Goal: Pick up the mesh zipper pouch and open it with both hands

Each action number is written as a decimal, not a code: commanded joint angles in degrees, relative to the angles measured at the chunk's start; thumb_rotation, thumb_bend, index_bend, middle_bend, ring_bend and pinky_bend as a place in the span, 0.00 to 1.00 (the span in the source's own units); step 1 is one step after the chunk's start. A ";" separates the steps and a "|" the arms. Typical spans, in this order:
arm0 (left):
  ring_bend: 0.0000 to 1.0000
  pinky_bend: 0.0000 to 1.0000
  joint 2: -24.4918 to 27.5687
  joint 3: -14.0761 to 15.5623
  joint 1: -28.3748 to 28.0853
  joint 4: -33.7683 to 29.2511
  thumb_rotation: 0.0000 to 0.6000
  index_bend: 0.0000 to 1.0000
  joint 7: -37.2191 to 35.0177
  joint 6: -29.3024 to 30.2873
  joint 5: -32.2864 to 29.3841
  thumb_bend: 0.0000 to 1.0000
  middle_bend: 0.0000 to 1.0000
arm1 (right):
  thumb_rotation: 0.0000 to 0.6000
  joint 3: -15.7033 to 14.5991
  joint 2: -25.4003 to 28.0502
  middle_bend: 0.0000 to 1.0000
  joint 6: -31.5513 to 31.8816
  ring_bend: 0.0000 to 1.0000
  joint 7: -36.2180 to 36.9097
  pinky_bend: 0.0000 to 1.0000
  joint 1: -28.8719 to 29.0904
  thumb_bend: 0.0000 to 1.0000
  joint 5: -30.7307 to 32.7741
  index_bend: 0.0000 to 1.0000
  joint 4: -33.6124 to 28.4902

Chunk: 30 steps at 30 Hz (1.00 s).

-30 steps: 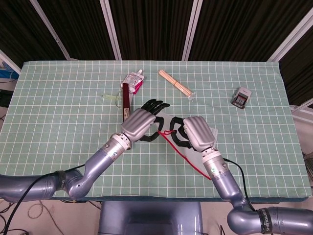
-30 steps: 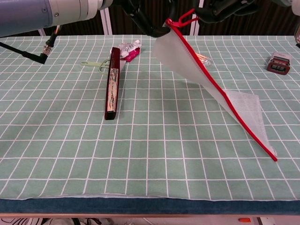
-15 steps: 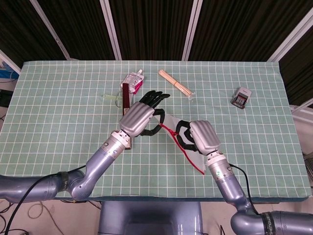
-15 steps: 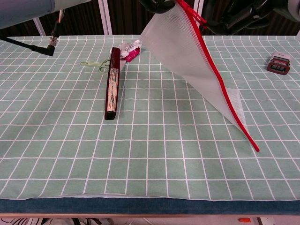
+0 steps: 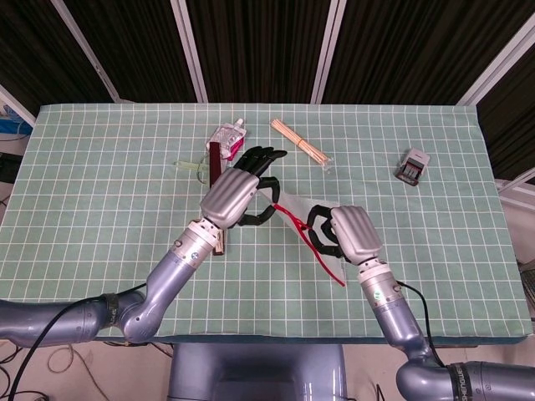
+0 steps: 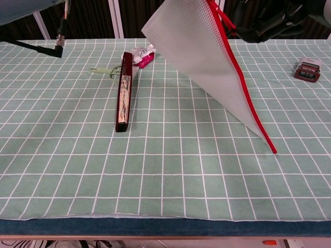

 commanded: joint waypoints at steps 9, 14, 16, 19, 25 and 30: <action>0.00 0.00 2.10 -0.62 1.08 0.68 1.00 0.62 -0.75 0.43 1.36 0.39 0.09 | 1.00 0.27 0.88 1.00 0.06 1.00 0.82 0.96 -1.24 0.61 1.62 0.76 2.14; 0.00 0.00 4.95 -0.74 2.54 0.60 1.00 0.62 -1.74 0.43 1.86 0.39 0.09 | 1.00 0.73 2.38 1.00 0.16 1.00 1.55 0.96 -2.22 0.61 2.72 0.76 3.95; 0.00 0.00 6.38 -0.78 3.26 0.58 1.00 0.62 -2.33 0.48 2.35 0.39 0.09 | 1.00 0.95 3.12 1.00 0.10 1.00 2.12 0.96 -2.74 0.61 3.28 0.76 4.82; 0.00 0.00 8.00 -1.00 4.29 0.57 1.00 0.62 -3.42 0.71 2.57 0.39 0.09 | 1.00 1.11 4.00 1.00 -0.15 1.00 2.73 0.96 -3.30 0.61 3.86 0.76 5.89; 0.00 0.00 10.90 -0.63 6.33 0.97 1.00 0.62 -5.50 0.71 3.58 0.39 0.09 | 1.00 1.53 5.74 1.00 -0.64 1.00 4.05 0.96 -4.32 0.61 4.35 0.77 7.90; 0.00 0.00 12.43 0.05 7.83 2.02 1.00 0.62 -7.16 0.73 4.67 0.39 0.09 | 1.00 2.18 6.98 1.00 -0.91 1.00 5.09 0.96 -5.00 0.61 4.99 0.77 9.03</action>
